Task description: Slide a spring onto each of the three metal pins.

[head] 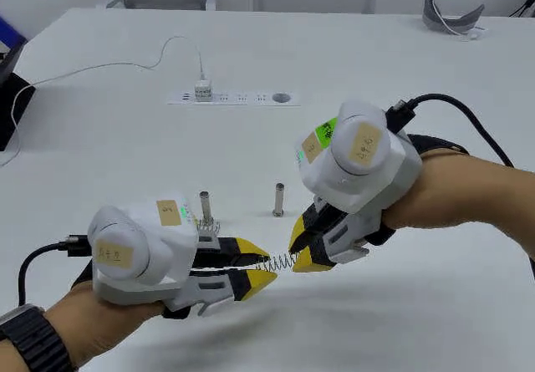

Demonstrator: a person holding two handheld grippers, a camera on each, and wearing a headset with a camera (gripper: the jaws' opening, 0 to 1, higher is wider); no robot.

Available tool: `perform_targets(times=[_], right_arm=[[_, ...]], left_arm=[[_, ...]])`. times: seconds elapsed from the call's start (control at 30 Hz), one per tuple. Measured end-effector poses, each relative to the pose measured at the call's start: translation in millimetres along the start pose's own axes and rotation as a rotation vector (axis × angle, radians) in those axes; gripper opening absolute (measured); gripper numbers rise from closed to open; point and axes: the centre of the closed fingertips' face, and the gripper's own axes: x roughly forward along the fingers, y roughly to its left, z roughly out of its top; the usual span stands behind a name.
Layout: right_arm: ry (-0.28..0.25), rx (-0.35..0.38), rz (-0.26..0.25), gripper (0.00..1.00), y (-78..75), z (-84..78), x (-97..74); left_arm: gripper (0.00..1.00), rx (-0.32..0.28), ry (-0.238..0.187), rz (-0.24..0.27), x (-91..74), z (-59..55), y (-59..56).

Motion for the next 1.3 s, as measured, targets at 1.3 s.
perform_targets(times=[1.3], right_arm=[[-0.129, -0.003, -0.017, 0.14, 0.5, 44.8, -9.8]], left_arm=[[0.10, -0.027, -0.033, 0.021, -2.1, 3.7, 1.3]])
